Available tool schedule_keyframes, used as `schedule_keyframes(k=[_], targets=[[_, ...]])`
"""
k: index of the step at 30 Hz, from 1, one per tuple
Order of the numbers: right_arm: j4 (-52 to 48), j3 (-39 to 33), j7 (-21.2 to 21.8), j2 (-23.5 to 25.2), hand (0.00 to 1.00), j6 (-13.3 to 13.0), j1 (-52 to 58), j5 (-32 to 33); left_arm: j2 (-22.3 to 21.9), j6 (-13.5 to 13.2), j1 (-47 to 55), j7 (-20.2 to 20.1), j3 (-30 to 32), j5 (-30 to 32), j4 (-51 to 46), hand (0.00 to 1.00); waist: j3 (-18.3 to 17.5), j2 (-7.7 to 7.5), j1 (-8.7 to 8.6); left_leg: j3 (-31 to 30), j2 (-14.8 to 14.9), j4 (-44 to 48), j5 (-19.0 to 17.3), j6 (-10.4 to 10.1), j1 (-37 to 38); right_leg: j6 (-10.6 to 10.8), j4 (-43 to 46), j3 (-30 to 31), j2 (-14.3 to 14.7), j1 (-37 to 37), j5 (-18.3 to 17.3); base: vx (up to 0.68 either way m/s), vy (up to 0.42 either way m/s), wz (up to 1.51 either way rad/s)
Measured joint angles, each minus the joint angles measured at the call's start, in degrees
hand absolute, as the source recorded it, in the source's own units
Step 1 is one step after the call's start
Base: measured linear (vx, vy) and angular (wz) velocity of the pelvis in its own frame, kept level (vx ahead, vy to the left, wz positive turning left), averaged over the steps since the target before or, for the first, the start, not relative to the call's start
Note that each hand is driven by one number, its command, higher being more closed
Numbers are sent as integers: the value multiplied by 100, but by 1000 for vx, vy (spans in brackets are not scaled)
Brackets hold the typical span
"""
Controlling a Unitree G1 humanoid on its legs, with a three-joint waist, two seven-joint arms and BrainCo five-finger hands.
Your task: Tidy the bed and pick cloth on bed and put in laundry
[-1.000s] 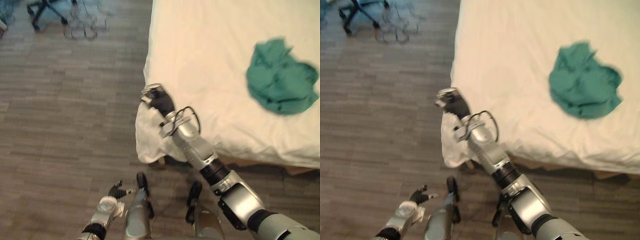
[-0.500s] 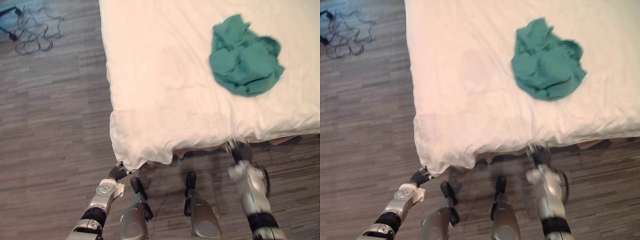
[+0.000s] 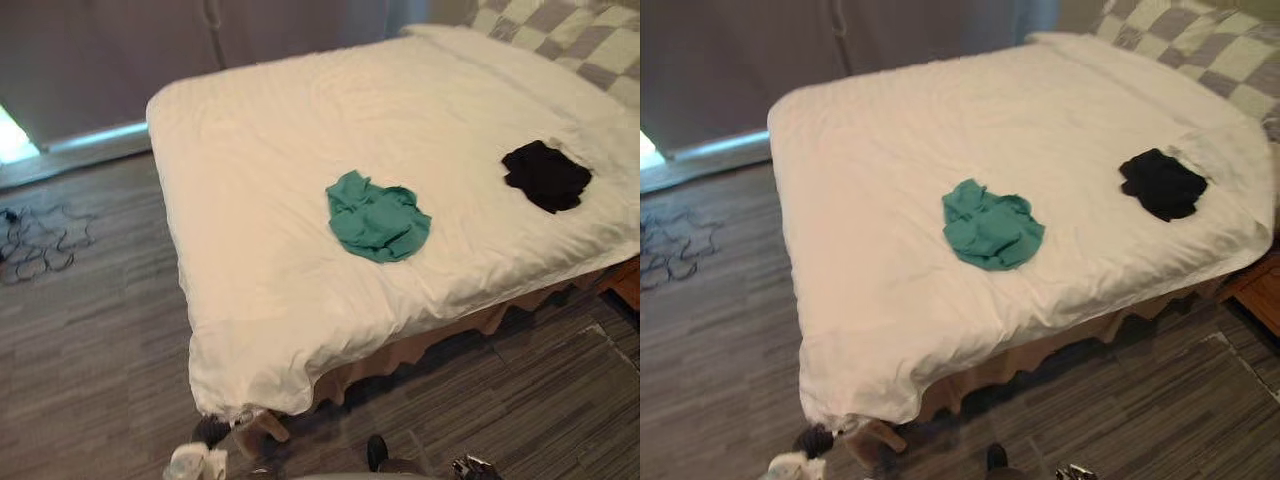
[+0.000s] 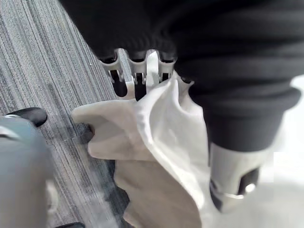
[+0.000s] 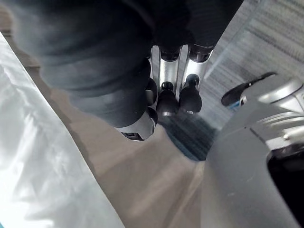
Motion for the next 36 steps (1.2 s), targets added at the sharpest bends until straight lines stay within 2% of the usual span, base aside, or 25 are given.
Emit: schedule_keyframes(k=[2, 3, 4, 5, 6, 7, 8, 9, 10, 11, 12, 13, 14, 15, 17, 18, 19, 21, 23, 24, 25, 28, 29, 36], targets=[[-66, 5, -15, 117, 0, -110, 5, 272, 10, 45, -96, 28, -72, 245, 40, 0, 15, -149, 12, 404, -48, 0, 32, -56, 88, -31, -34, -297, -180, -128, 48, -56, 91, -103], [-92, -17, -23, 218, 0, -195, 39, 304, -3, 151, -61, 116, -81, 402, 44, 0, 16, -147, -25, 730, 4, -30, 40, -48, 242, -125, 155, -884, -282, -240, -11, -17, 77, -104], [-93, -10, -30, 257, 0, -227, 47, 303, -5, 197, -38, 176, -82, 457, 48, 0, 24, -102, -52, 841, 64, -38, 41, -48, 304, -226, 506, -1176, -299, -373, -96, 67, 47, -83], [-95, -11, -50, 318, 0, -250, 85, 295, -5, 275, 0, 255, -88, 469, 46, 0, 32, 4, -105, 954, 167, -58, 47, -59, 395, -420, 1514, -1690, -325, -601, -373, 101, 8, -44], [-98, -22, -99, 357, 0, -258, 115, 282, 1, 324, 46, 304, -118, 466, 20, 0, 38, 41, -127, 1020, 168, -48, 52, -66, 485, -544, 2167, -1991, -381, -667, -550, 211, 28, -81], [-131, 22, -230, 379, 0, -261, 142, 269, -7, 413, 148, 334, -138, 456, -32, 0, 45, -23, -48, 1137, 26, 124, 72, -31, 602, -728, 2695, -2463, -474, -873, -663, 172, 37, -93], [-149, 68, -291, 388, 0, -281, 119, 270, 12, 450, 176, 339, -138, 455, 2, 0, 60, -26, -9, 1127, 8, 389, 102, 95, 543, -910, 2781, -2561, -513, -966, -570, 110, 27, -153], [-114, 170, -397, 413, 0, -431, -10, 268, 48, 495, 141, 333, -128, 456, 120, 0, 107, -121, 26, 729, -379, 655, -132, 653, 58, -1315, 2237, -2430, -521, -1007, -142, -69, -1, -161], [-7, 117, -439, 301, 0, -481, -294, 258, -22, 489, 174, 338, -185, 462, 172, 0, 77, 213, 121, 562, -579, -53, 71, 1003, -215, -1336, 1779, -2438, -377, -880, 38, -63, 18, -177], [26, -62, -465, 308, 0, -469, -415, 258, -37, 477, 201, 336, -233, 470, 161, 0, 203, 320, 57, 848, -500, -317, 403, 711, -218, -1452, 2921, -3031, -501, -1052, -650, 16, 30, -152], [154, -264, -586, 383, 0, -479, -512, 256, 24, 498, 203, 422, -440, 466, 196, 0, 225, 328, -27, 1100, -618, -401, 467, 664, -87, -1162, 4009, -3494, -968, -997, -1463, 141, 7, -111], [298, -348, -634, 375, 0, -465, -529, 245, 54, 504, 215, 471, -613, 464, 207, 0, 251, 315, -44, 1270, -612, -419, 467, 665, -20, -1099, 4227, -3760, -1163, -721, -1768, 118, -34, -96], [414, -412, -677, 370, 0, -463, -534, 215, 70, 501, 247, 501, -714, 459, 212, 0, 224, 278, -28, 1462, -591, -408, 470, 659, 6, -1034, 4239, -4024, -1374, -431, -1920, 120, -97, -114], [467, -432, -760, 390, 0, -462, -576, 39, 143, 525, 271, 582, -753, 438, 231, 0, 216, 108, -1, 1762, -610, -289, 479, 636, 14, -635, 3629, -4308, -1578, -58, -1958, 65, -180, -143], [486, -429, -800, 324, 0, -463, -666, -42, 210, 669, 273, 716, -769, 315, 264, 0, 186, 149, 23, 1869, -496, -308, 521, 570, -28, -494, 2547, -4474, -1027, 247, -1905, 50, -239, -137], [521, -436, -845, 248, 0, -452, -683, -186, 256, 753, 257, 815, -795, 221, 319, 0, 152, 246, 21, 1880, -341, -355, 571, 484, 1, -520, 1486, -4396, -549, 583, -1650, 34, -233, -102], [560, -436, -868, 163, 0, -400, -676, -210, 323, 805, 254, 837, -881, 204, 367, 0, 141, 283, -8, 1904, -262, -378, 621, 446, 4, -591, 984, -4314, -322, 735, -1371, 16, -204, -82], [663, -480, -877, 60, 0, -273, -602, -450, 400, 885, 273, 823, -1021, 167, 364, 0, 119, 299, -33, 1940, -330, -689, 841, 370, 204, -609, 341, -4158, -104, 973, -1003, -52, -84, -43], [660, -489, -879, 56, 0, -233, -592, -714, 404, 889, 271, 788, -1057, 163, 361, 0, 99, 317, -31, 2014, -342, -707, 863, 338, 214, -605, -15, -4066, -23, 1071, -791, -101, -42, -30], [665, -470, -879, 96, 0, -218, -582, -942, 391, 889, 272, 776, -1055, 140, 359, 0, 98, 277, -30, 2005, -354, -665, 870, 329, 187, -603, -269, -3970, 9, 1125, -621, -439, 127, -138], [924, -440, -920, 196, 0, -155, -611, -1540, 110, 644, 253, 616, -838, -214, 340, 0, 98, 208, 61, 452, -630, -598, 741, 478, 277, -491, -391, -3120, -49, 1014, -409, -461, 160, -164], [921, -443, -998, 229, 0, -61, -610, -1534, 83, 576, 24, 557, -791, -471, 338, 0, 99, 249, 46, 414, -544, -664, 362, 413, 280, -457, -397, -2953, 57, 802, -261, -215, 121, -79], [627, -1349, -1133, 842, 0, 341, -517, -1257, -551, 626, -311, 573, 71, -589, 341, 0, 21, 212, 42, 103, -525, -747, 334, 393, 583, -422, -402, -3332, 50, 1089, -260, -30, 20, -5], [627, -1344, -1133, 842, 0, 341, -524, -1257, -552, 627, -300, 573, 71, -589, 342, 0, 23, 208, 45, 100, -520, -747, 334, 392, 578, -422, -402, -3335, 50, 1084, -260, 0, 0, 0]])
